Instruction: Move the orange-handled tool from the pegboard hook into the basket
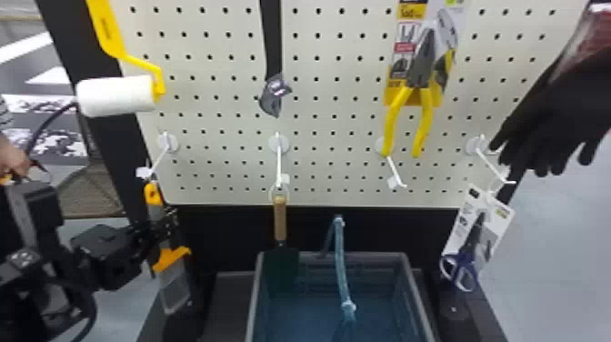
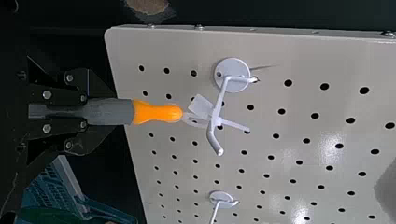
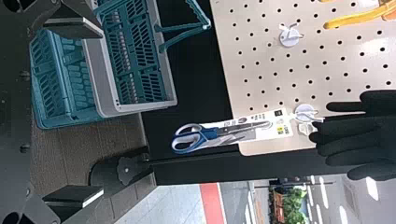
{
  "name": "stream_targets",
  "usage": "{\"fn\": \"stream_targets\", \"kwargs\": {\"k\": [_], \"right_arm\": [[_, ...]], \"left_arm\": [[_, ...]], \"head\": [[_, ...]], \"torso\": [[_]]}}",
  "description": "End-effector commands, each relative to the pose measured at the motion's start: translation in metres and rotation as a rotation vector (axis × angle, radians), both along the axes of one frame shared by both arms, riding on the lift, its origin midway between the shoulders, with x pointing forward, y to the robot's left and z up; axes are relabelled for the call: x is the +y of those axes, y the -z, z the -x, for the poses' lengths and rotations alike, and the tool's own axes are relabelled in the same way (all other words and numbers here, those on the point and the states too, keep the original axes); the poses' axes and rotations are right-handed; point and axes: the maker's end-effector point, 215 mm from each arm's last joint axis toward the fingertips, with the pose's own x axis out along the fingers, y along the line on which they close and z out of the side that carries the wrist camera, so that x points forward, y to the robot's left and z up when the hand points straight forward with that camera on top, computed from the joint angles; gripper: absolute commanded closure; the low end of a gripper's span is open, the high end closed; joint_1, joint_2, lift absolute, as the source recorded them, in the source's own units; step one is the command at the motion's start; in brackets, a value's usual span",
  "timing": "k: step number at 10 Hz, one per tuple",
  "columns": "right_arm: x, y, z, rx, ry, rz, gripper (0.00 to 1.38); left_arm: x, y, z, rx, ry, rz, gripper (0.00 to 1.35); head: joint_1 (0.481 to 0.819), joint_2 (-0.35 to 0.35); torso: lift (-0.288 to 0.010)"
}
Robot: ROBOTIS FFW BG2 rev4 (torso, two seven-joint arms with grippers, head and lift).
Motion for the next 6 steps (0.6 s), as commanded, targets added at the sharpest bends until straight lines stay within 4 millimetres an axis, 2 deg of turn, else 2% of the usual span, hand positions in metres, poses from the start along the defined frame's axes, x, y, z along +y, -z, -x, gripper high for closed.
{"fn": "stream_targets", "kwargs": {"k": [1,6], "right_arm": [[0.0002,0.0004,0.0001,0.001,-0.001,0.000,0.12],[0.0003,0.0011,-0.0003,0.002,-0.001,0.000,0.12]], "left_arm": [[0.0000,0.0002,0.0001,0.001,0.000,0.000,1.15],[-0.0004,-0.0008,-0.0011,0.000,0.000,-0.001,1.15]], "head": [[0.549,0.000],[0.549,0.000]], "torso": [[-0.100],[-0.100]]}}
